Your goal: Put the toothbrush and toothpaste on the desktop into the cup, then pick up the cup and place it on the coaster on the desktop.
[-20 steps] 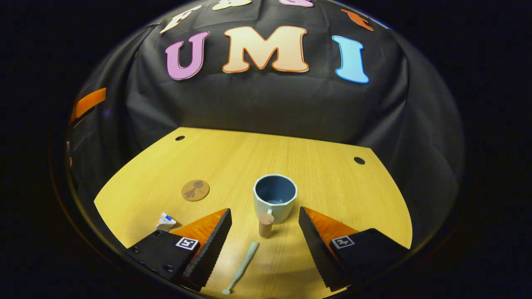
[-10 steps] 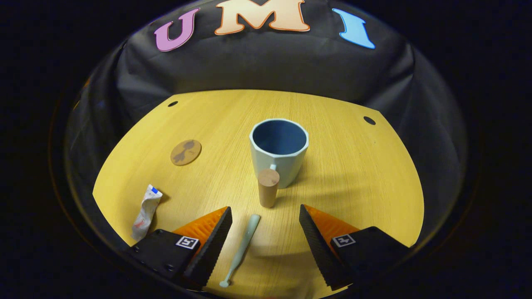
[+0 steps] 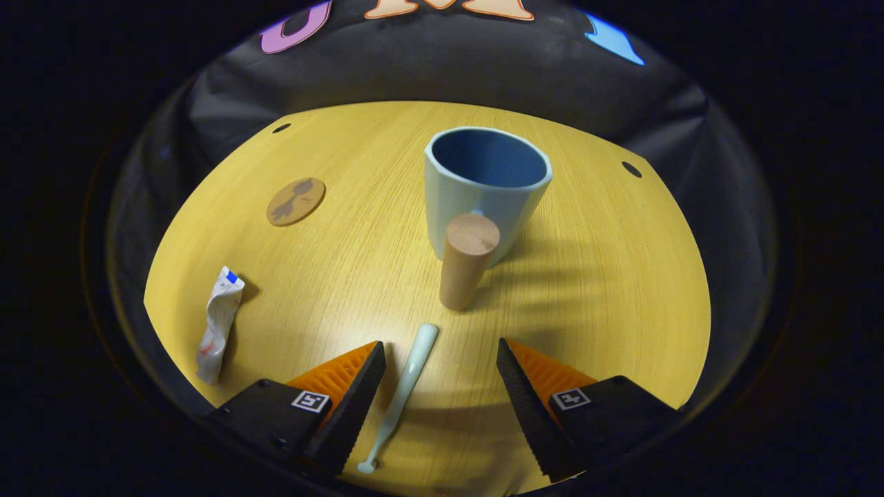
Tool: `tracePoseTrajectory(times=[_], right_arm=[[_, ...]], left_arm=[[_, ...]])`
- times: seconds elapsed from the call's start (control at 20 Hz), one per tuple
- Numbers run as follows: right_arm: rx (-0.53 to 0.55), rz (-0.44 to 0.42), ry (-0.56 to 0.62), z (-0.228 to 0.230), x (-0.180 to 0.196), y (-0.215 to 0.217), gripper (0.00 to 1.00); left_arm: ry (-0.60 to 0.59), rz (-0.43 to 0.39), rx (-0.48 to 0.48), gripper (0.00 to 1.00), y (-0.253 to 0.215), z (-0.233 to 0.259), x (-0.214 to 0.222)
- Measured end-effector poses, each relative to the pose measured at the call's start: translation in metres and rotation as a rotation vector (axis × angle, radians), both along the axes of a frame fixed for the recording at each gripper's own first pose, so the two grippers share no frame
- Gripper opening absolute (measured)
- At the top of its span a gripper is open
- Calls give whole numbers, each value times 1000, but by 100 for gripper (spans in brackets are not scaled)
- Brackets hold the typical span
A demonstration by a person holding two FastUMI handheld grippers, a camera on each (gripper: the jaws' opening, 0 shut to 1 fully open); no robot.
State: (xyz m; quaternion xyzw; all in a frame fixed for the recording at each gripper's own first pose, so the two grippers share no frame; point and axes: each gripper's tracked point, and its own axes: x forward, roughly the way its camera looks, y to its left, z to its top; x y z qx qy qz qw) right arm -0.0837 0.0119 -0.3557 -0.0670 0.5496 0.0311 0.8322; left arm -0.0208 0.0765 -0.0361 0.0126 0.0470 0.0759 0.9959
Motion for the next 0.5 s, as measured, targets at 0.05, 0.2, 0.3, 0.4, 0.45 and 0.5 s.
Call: tracePoseTrajectory(times=[0.05,0.2,0.3,0.4,0.45,0.5], right_arm=[[12,-2,10,-1,-1,2,100],[41,-11,47,-5,-3,6,94],[47,-4,79,-5,-2,5,89],[46,-1,109,-6,-2,3,81],[45,-4,117,-6,-2,2,69],[45,-14,117,-6,-1,1,61]], left_arm=[[3,1,-1,94,0,-2,0],[7,-1,-5,94,0,-2,-2],[12,-8,-7,94,-2,-4,-1],[16,-17,-9,94,-5,-6,0],[21,-23,-10,94,-9,-8,0],[24,-31,-11,94,-12,-8,1]])
